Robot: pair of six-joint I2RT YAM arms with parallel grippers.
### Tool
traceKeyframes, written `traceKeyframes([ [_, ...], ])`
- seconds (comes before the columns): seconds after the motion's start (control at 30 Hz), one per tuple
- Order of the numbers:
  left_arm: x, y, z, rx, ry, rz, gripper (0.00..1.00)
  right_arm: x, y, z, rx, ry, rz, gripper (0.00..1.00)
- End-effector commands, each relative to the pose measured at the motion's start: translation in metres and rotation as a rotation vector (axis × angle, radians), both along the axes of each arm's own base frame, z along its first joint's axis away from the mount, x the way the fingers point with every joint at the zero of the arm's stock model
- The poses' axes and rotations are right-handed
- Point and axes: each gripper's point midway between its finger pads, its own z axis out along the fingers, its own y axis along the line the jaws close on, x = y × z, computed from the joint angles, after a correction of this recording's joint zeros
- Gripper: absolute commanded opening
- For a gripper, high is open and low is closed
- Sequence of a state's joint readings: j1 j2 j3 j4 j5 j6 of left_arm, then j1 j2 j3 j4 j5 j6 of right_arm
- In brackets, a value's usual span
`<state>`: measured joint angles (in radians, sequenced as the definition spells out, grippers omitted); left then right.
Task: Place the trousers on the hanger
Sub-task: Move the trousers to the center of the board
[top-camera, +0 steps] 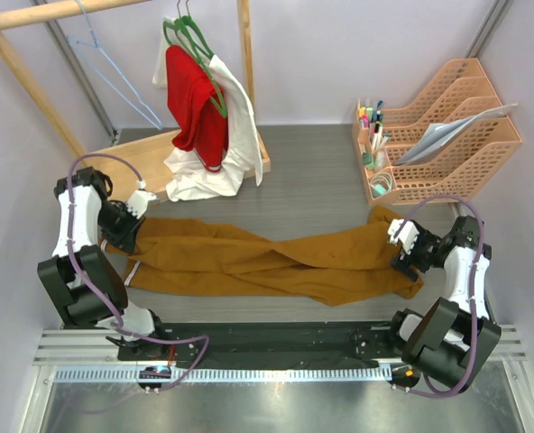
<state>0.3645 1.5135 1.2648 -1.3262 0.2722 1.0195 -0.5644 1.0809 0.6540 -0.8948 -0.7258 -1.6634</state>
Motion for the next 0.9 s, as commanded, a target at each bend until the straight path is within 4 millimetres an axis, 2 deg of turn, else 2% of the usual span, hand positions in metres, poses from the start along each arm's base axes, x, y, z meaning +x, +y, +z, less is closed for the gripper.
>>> traceKeyframes([
  [0.0, -0.01, -0.006, 0.009, -0.015, 0.017, 0.028, 0.0, 0.044, -0.017, 0.03, -0.007, -0.184, -0.079, 0.77],
  [0.03, -0.009, -0.005, 0.009, -0.014, 0.017, 0.037, 0.0, 0.045, -0.018, 0.029, -0.01, -0.183, -0.084, 0.73],
  [0.07, -0.007, -0.005, 0.012, -0.014, 0.01, 0.038, 0.0, 0.046, -0.02, 0.029, -0.015, -0.181, -0.095, 0.63],
  [0.13, -0.004, -0.006, 0.014, -0.023, -0.002, 0.044, 0.0, 0.052, -0.026, 0.029, -0.018, -0.184, -0.113, 0.51],
  [0.2, 0.0, -0.007, 0.017, -0.027, -0.019, 0.051, 0.0, 0.058, -0.03, 0.037, -0.006, -0.182, -0.138, 0.25],
  [0.23, 0.002, -0.009, 0.019, -0.038, -0.029, 0.057, 0.0, 0.061, -0.032, 0.038, 0.007, -0.173, -0.154, 0.08],
  [0.27, 0.003, -0.01, 0.024, -0.045, -0.038, 0.068, 0.0, 0.063, -0.033, 0.042, 0.026, -0.165, -0.179, 0.01],
  [0.3, 0.005, -0.012, 0.027, -0.055, -0.048, 0.07, 0.0, 0.071, -0.037, 0.055, 0.025, -0.186, -0.192, 0.01],
  [0.37, 0.008, -0.017, 0.038, -0.074, -0.084, 0.085, 0.0, 0.077, -0.041, 0.067, 0.037, -0.192, -0.218, 0.01],
  [0.4, 0.008, -0.018, 0.042, -0.08, -0.092, 0.09, 0.0, 0.083, -0.046, 0.084, 0.046, -0.207, -0.243, 0.01],
  [0.47, 0.004, -0.025, 0.058, -0.099, -0.128, 0.095, 0.0, 0.082, -0.054, 0.104, 0.068, -0.222, -0.267, 0.01],
  [0.5, 0.0, -0.029, 0.064, -0.103, -0.14, 0.094, 0.0, 0.081, -0.054, 0.125, 0.086, -0.24, -0.255, 0.01],
  [0.57, -0.012, -0.036, 0.082, -0.101, -0.198, 0.088, 0.0, 0.072, -0.069, 0.144, 0.089, -0.25, -0.289, 0.01],
  [0.6, -0.016, -0.038, 0.088, -0.094, -0.224, 0.093, 0.0, 0.064, -0.071, 0.16, 0.07, -0.254, -0.273, 0.01],
  [0.63, -0.025, -0.041, 0.101, -0.073, -0.285, 0.091, 0.0, 0.054, -0.082, 0.168, 0.062, -0.266, -0.3, 0.01],
  [0.67, -0.03, -0.043, 0.108, -0.063, -0.318, 0.088, 0.0, 0.039, -0.078, 0.175, 0.071, -0.237, -0.3, 0.01],
  [0.73, -0.035, -0.044, 0.12, -0.032, -0.402, 0.099, 0.0, 0.024, -0.085, 0.184, 0.012, -0.273, -0.261, 0.01],
  [0.77, -0.043, -0.046, 0.131, -0.007, -0.475, 0.105, 0.0, 0.012, -0.098, 0.194, -0.022, -0.287, -0.296, 0.01],
  [0.83, -0.045, -0.043, 0.144, 0.037, -0.566, 0.15, 0.0, -0.005, -0.093, 0.195, 0.002, -0.25, -0.294, 0.01],
  [0.87, -0.05, -0.043, 0.153, 0.061, -0.626, 0.161, 0.0, -0.008, -0.101, 0.203, -0.009, -0.262, -0.33, 0.01],
])
